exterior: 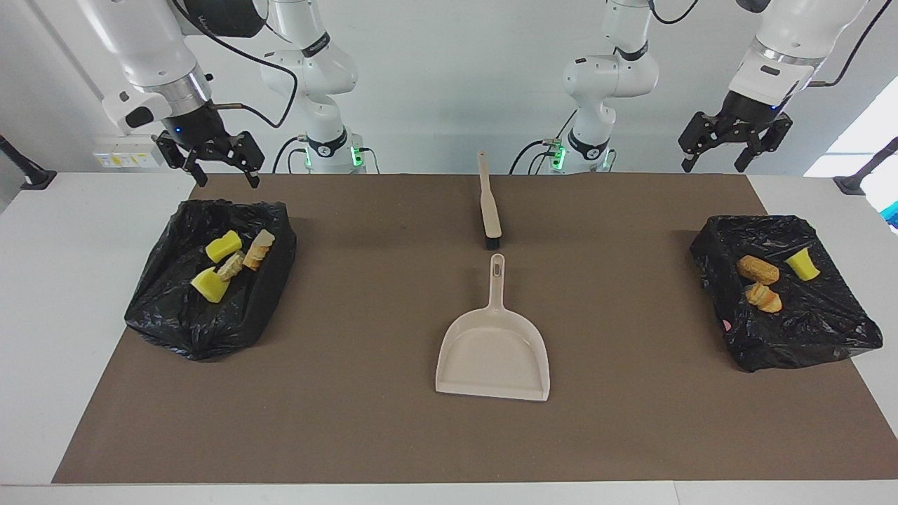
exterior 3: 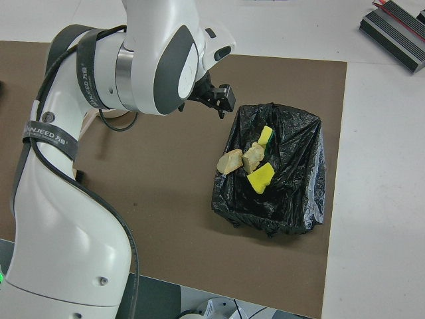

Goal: Sweep and dump trash in bin

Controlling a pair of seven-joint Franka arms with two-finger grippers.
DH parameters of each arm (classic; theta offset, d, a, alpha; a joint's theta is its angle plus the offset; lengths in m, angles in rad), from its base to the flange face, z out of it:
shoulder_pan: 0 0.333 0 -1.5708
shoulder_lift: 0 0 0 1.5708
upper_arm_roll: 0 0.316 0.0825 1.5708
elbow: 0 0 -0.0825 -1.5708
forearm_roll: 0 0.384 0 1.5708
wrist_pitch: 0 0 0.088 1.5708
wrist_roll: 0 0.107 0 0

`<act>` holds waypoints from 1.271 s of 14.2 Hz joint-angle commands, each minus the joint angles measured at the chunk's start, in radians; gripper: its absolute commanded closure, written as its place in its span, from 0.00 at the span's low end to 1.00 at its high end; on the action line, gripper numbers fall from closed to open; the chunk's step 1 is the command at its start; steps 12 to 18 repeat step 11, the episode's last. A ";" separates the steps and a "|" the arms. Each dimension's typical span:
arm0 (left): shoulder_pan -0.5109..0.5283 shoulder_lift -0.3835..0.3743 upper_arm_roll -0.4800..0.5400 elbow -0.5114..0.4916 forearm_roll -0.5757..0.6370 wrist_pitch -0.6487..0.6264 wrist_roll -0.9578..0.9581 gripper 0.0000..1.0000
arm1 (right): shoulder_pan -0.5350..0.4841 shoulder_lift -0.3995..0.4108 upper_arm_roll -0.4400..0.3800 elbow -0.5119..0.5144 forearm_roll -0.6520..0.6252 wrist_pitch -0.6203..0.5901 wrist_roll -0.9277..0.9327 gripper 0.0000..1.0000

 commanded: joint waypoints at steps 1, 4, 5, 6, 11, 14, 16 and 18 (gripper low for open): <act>0.000 -0.030 -0.001 -0.042 -0.012 0.017 -0.007 0.00 | -0.005 0.008 0.005 0.016 0.017 -0.017 0.023 0.00; 0.001 -0.030 0.000 -0.042 -0.012 0.017 -0.010 0.00 | -0.005 0.008 0.005 0.016 0.017 -0.017 0.023 0.00; 0.001 -0.030 0.000 -0.042 -0.012 0.018 -0.013 0.00 | -0.005 0.006 0.005 0.017 0.017 -0.017 0.023 0.00; 0.000 -0.030 0.000 -0.042 -0.012 0.017 -0.014 0.00 | -0.005 0.008 0.005 0.017 0.017 -0.017 0.023 0.00; -0.002 -0.030 0.000 -0.042 -0.012 0.018 -0.018 0.00 | -0.005 0.008 0.005 0.016 0.017 -0.017 0.023 0.00; -0.002 -0.030 0.000 -0.042 -0.012 0.018 -0.018 0.00 | -0.005 0.008 0.005 0.016 0.017 -0.017 0.023 0.00; -0.002 -0.030 0.000 -0.042 -0.012 0.018 -0.018 0.00 | -0.005 0.008 0.005 0.016 0.017 -0.017 0.023 0.00; -0.002 -0.030 0.000 -0.042 -0.012 0.018 -0.018 0.00 | -0.005 0.008 0.005 0.016 0.017 -0.017 0.023 0.00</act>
